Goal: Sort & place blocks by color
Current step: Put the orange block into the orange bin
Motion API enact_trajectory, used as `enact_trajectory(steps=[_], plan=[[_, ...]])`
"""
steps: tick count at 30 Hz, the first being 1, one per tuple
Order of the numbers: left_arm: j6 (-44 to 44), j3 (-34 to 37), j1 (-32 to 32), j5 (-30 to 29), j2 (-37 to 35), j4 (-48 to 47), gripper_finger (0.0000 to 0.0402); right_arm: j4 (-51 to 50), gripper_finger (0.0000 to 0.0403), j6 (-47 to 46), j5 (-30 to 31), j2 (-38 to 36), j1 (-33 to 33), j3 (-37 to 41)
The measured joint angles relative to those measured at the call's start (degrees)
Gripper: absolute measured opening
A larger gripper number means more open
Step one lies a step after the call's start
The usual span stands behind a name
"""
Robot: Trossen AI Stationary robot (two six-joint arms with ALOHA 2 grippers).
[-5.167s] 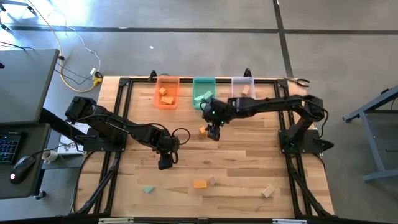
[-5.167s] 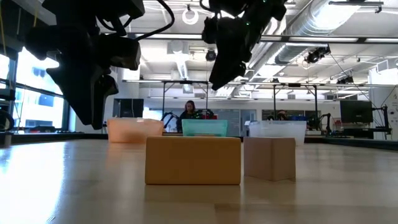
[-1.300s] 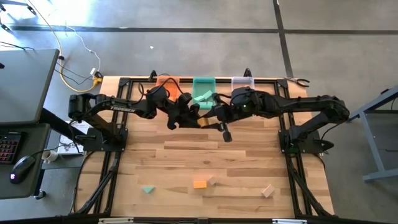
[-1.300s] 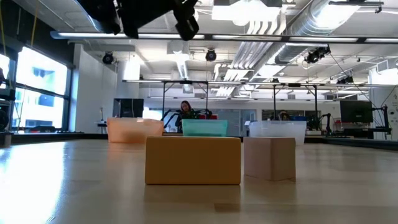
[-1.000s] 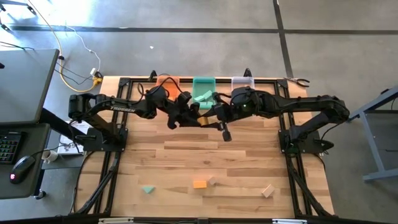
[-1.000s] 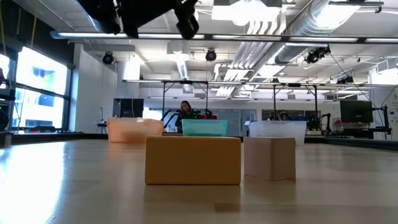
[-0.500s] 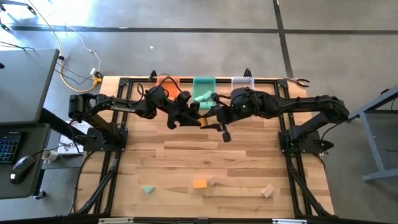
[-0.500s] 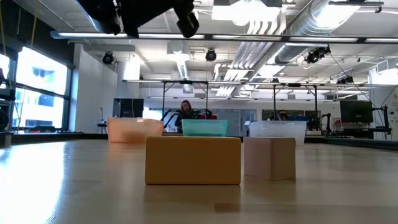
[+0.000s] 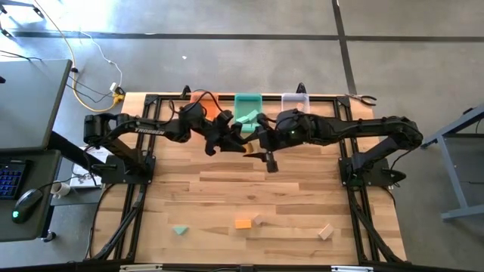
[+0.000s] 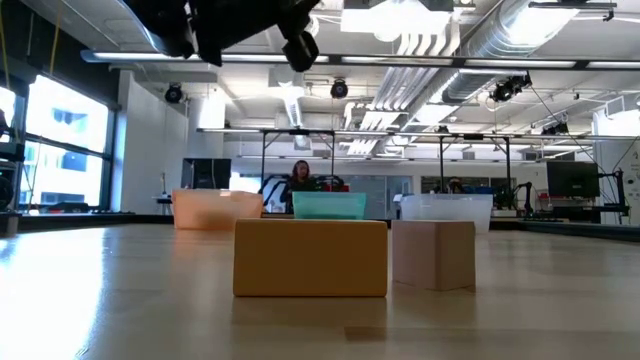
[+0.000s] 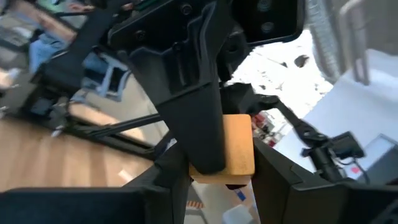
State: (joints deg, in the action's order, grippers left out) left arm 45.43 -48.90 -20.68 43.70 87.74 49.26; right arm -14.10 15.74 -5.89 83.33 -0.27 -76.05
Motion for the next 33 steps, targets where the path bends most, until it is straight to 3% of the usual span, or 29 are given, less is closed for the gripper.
enact_trajectory(steps=[4, 19, 30, 33], plan=[[-2.18, 0.0, -0.89, -0.53, 0.0, -4.17, 0.011, -3.36, 0.0213, -2.13, 2.85, 0.04, -0.03, 0.02], [-9.5, -0.04, -4.22, -2.16, 0.0, -17.96, 0.011, -20.09, 0.0232, -14.65, 2.85, -0.13, -0.09, 0.02], [-22.44, -0.04, -7.79, -21.21, 0.0, -40.49, 0.0109, -36.79, 0.0232, -30.53, 2.98, -0.17, 2.26, 0.02], [-24.09, -0.04, -9.2, -24.84, 0.0, -44.36, 0.0109, -40.8, 0.0232, -34.7, 6.17, -0.17, 4.58, 0.03]])
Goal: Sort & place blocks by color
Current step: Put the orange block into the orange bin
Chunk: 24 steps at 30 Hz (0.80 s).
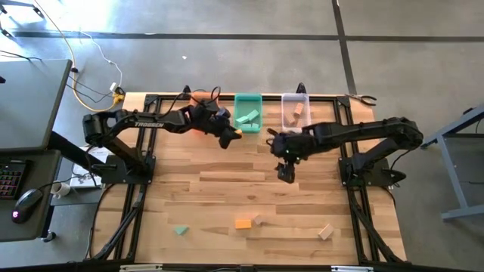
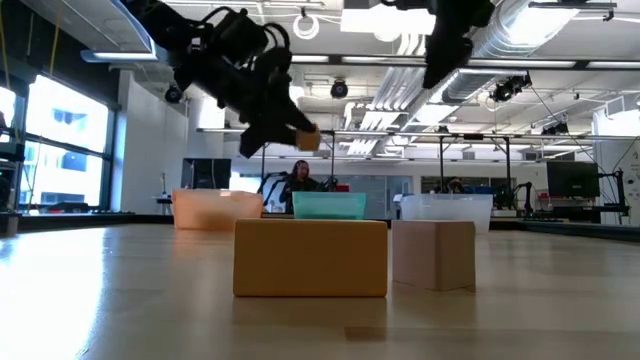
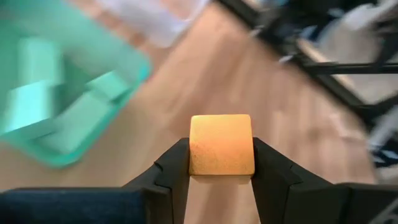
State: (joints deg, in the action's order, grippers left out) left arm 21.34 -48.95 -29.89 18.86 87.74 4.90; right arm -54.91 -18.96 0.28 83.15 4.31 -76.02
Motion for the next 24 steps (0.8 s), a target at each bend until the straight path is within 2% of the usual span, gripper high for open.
enact_trajectory(steps=[14, 24], plan=[[-7.08, 0.0, -5.51, -18.12, -0.8, -13.61, 0.0109, -11.26, 0.0232, -20.75, 10.51, 0.46, 15.2, 0.01], [-11.53, 0.0, -7.74, -30.84, -3.7, -23.45, 0.0109, -15.28, 0.0232, -29.61, 11.88, 5.28, 22.92, 0.02]])
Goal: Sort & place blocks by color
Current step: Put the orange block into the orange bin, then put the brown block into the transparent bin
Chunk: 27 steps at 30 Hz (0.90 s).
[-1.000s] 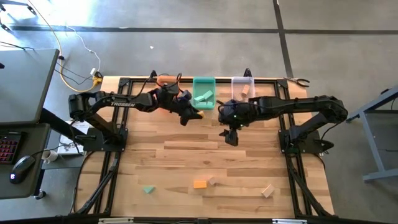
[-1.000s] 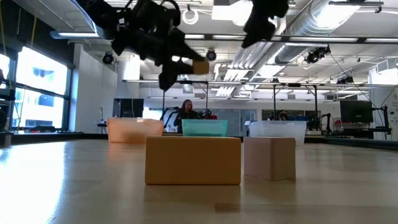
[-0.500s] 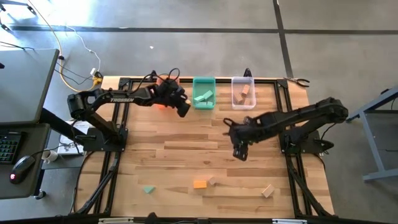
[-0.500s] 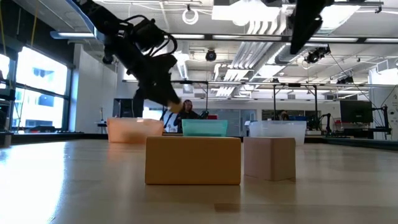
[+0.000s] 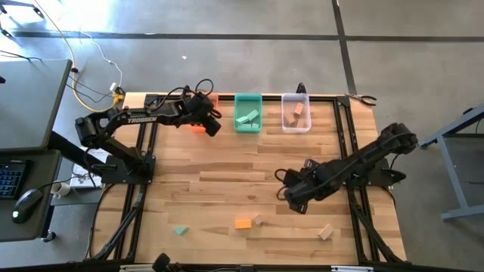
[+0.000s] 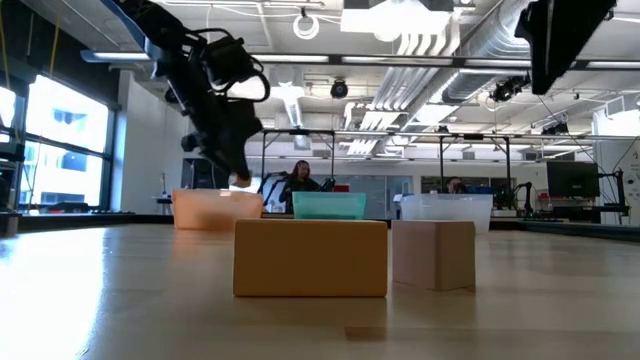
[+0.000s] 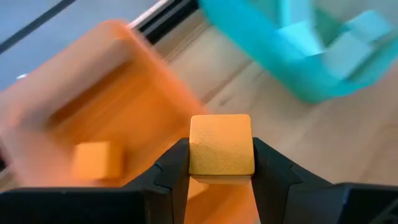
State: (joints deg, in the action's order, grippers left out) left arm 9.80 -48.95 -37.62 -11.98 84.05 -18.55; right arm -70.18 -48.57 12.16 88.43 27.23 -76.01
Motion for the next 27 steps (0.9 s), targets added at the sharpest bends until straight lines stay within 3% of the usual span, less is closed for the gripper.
enact_trajectory(steps=[5, 14, 21, 27], plan=[[-1.27, 0.0, -1.91, -2.17, -0.04, -2.65, 0.0109, -1.8, 0.0232, -2.98, 0.37, 3.97, 2.29, 0.0], [-1.52, 0.0, -4.67, -2.22, -0.02, -4.66, 0.0109, -3.73, 0.0232, -8.59, -6.69, 9.5, 6.3, 0.0], [-4.02, 0.0, -6.26, -2.2, 0.0, -6.97, 0.0182, -3.93, 0.0232, -9.84, -14.23, 11.16, 11.68, 0.0], [-4.02, 0.0, -6.23, -2.18, 0.0, -6.97, 0.0218, -3.94, 0.0232, -3.57, -14.2, 11.22, 17.83, 0.0]])
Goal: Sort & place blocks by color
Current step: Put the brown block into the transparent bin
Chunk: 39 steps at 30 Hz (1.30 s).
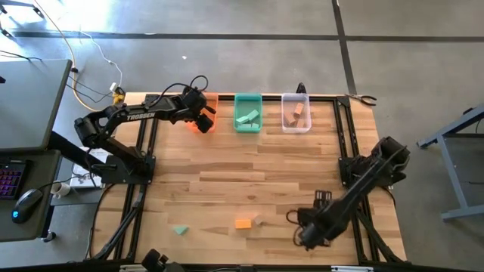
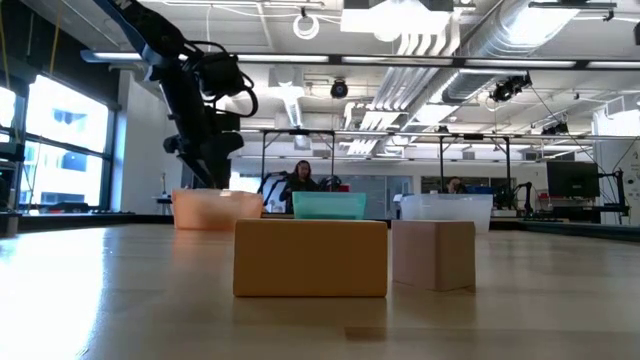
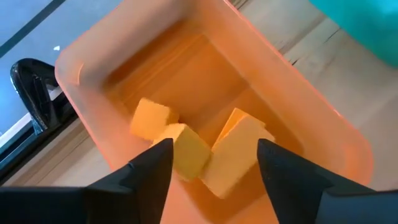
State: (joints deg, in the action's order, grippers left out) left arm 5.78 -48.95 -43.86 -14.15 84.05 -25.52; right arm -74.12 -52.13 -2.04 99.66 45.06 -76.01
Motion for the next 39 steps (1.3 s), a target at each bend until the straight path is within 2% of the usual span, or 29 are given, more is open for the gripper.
enact_trajectory(steps=[12, 25, 33, 36, 39], plan=[[-0.02, 0.0, 0.0, -0.02, 0.04, 0.0, 0.025, 4.05, 0.0232, 14.69, 0.22, 1.08, 9.62, 0.0], [-0.01, 0.0, 0.0, 0.0, 0.07, 0.04, 0.0251, 8.65, 0.0232, 25.25, -1.27, 12.28, 11.04, 0.0], [0.0, 0.0, 0.0, 0.0, 0.07, 0.04, 0.0251, 8.52, 0.023, 25.19, -3.52, 16.38, 11.26, -0.01], [0.0, 0.0, 0.0, 0.0, 0.07, 0.06, 0.0251, 9.07, 0.0211, 25.19, -4.99, 17.03, 11.19, -0.16], [0.0, 0.0, 0.0, 0.02, 0.07, 0.06, 0.0251, 9.66, 0.0161, 25.15, -5.71, 17.2, 11.23, -0.22]])
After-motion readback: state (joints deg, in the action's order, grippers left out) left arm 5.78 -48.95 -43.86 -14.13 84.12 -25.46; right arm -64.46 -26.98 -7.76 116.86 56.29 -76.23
